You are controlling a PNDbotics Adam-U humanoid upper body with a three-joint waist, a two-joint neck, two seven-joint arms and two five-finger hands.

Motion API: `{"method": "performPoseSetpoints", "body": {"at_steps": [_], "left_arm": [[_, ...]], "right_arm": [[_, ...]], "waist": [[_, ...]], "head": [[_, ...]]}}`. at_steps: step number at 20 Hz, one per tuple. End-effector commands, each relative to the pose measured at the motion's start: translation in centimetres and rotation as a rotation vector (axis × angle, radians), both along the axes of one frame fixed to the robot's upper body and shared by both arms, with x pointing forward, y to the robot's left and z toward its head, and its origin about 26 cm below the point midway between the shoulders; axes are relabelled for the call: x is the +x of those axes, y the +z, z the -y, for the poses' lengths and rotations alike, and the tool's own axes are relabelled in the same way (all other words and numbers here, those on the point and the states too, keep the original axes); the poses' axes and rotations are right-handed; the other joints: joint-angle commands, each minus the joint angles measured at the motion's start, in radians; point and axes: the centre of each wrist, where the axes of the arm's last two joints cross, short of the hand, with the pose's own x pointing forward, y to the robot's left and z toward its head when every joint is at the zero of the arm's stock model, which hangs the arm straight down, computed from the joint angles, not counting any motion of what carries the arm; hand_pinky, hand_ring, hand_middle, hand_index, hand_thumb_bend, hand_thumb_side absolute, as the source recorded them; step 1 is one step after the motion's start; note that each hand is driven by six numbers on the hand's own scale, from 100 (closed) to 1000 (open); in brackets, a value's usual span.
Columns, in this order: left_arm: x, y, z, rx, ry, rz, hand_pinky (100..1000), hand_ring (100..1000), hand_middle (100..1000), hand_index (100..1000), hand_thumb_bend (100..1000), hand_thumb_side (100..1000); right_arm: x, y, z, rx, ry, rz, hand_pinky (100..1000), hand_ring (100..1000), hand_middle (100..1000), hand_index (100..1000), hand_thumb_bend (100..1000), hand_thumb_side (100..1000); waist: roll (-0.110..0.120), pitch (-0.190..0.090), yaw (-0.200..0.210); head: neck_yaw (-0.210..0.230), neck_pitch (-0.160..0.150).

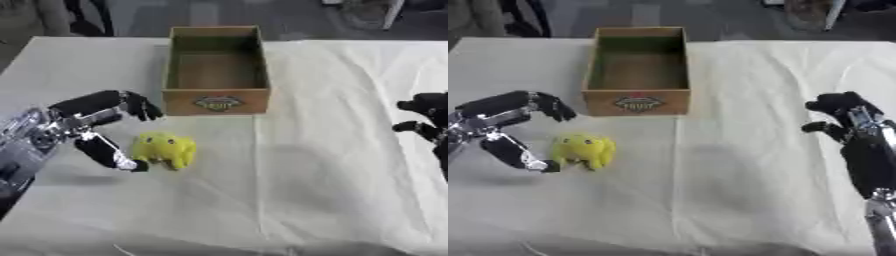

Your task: Pick up objects on the table and place them in the box.

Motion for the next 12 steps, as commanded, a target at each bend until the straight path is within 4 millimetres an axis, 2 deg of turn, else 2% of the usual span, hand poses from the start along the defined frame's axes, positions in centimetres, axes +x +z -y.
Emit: {"method": "performPoseSetpoints", "body": {"at_steps": [1,9,12], "left_arm": [[0.6,0.1,-0.1,0.031,0.002,0.023,769,728,710,843,592,241],[1.9,-2.1,0.2,0.034,0.032,0.048,766,724,705,836,545,241],[2.2,-2.8,0.2,0.018,0.044,0.066,752,702,677,817,505,228]], "right_arm": [[0.0,0.8,0.2,-0.019,0.005,0.024,590,789,607,696,100,701],[0.0,0.8,0.2,-0.017,0.009,0.024,589,789,607,695,100,701],[0.0,0.9,0.1,-0.016,0.01,0.025,589,789,606,695,100,700]], "waist": [[0.002,-0.013,-0.002],[0.0,-0.012,-0.004],[-0.002,-0.01,-0.004]], "head": [[0.003,0.006],[0.007,0.006],[0.009,0.006]]}}
